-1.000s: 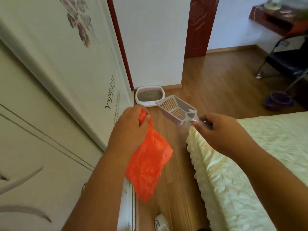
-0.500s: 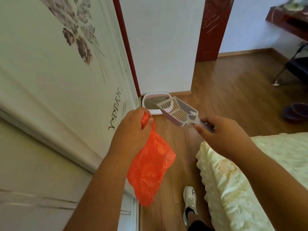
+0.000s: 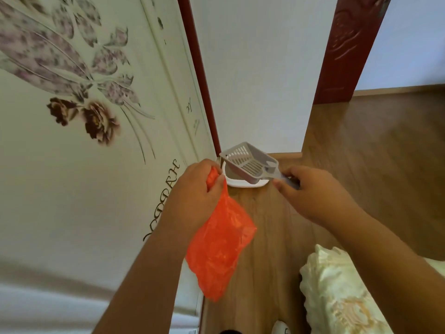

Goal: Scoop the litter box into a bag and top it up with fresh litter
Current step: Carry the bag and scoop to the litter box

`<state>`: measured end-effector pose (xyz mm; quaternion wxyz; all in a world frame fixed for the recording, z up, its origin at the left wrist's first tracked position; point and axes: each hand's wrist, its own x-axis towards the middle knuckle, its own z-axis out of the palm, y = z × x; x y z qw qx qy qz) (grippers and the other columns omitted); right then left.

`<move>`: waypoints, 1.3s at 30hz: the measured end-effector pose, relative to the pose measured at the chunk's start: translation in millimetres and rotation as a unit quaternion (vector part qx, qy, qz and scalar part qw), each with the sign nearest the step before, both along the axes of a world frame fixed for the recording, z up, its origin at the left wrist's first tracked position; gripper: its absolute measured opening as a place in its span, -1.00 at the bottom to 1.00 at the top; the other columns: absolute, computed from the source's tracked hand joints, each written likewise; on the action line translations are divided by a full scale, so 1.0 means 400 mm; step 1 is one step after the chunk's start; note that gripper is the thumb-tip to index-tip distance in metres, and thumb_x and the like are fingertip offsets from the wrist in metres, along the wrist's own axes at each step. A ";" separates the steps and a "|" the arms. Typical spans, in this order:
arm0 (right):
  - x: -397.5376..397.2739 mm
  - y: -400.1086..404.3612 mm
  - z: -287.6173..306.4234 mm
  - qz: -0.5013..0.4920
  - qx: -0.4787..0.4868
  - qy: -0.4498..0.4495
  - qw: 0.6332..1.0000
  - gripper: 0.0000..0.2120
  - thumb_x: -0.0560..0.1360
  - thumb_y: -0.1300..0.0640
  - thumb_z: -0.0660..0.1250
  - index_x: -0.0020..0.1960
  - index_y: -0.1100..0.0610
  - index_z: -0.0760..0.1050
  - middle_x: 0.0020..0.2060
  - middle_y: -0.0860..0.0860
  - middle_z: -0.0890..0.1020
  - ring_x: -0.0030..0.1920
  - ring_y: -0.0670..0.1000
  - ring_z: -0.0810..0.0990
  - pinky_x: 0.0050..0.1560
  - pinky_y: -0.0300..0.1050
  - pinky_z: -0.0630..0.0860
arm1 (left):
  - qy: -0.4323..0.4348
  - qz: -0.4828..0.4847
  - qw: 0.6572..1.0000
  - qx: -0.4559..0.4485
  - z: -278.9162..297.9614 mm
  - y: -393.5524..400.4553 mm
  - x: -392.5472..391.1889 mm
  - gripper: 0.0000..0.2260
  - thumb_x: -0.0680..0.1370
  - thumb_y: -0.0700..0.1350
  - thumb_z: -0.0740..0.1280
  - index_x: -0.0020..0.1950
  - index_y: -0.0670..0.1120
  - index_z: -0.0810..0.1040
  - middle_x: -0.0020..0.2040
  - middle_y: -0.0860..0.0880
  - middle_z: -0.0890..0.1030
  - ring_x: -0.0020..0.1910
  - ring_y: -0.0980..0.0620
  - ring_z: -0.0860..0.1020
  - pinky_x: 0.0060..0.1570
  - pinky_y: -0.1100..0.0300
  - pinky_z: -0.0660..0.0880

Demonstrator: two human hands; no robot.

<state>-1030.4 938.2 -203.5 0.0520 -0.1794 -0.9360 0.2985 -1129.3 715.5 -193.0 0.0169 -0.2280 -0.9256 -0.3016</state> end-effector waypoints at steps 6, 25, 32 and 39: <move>-0.118 0.102 -0.018 -0.006 -0.010 -0.020 1.000 -0.69 0.61 -0.18 0.25 0.21 -0.02 0.58 -0.22 -0.15 0.61 -0.26 -0.14 0.57 -0.28 -0.20 0.43 | -0.011 0.019 1.000 -0.002 -0.020 0.061 -0.136 -0.93 0.66 0.08 0.27 0.13 0.20 0.47 0.07 0.16 0.52 -0.07 0.24 0.47 -0.13 0.33 0.38; -0.611 0.205 -0.087 -0.114 -0.007 -0.050 0.992 -0.88 0.61 -0.17 0.27 -0.08 -0.18 0.45 -0.29 -0.16 0.59 -0.31 -0.14 0.57 -0.29 -0.18 0.54 | 0.021 -0.038 0.999 -0.023 -0.059 0.247 -0.805 -0.88 0.68 0.06 0.25 0.18 0.10 0.50 0.08 0.06 0.52 -0.04 0.06 0.50 -0.03 0.16 0.42; -0.712 0.242 -0.135 -0.125 -0.024 -0.062 0.990 -0.84 0.60 -0.18 0.26 0.03 -0.13 0.52 -0.28 -0.17 0.61 -0.31 -0.14 0.59 -0.28 -0.18 0.56 | 0.014 -0.040 0.999 -0.030 -0.079 0.300 -0.940 -0.86 0.68 0.07 0.24 0.20 0.10 0.49 0.06 0.10 0.49 -0.04 0.09 0.48 -0.03 0.17 0.39; -0.830 0.336 -0.168 -0.104 -0.046 -0.070 0.991 -0.84 0.61 -0.16 0.26 0.01 -0.10 0.52 -0.29 -0.15 0.61 -0.33 -0.14 0.57 -0.34 -0.26 0.42 | 0.005 -0.022 0.999 -0.036 -0.096 0.365 -1.032 -0.91 0.67 0.05 0.26 0.13 0.11 0.50 0.07 0.06 0.53 -0.02 0.06 0.51 -0.02 0.13 0.43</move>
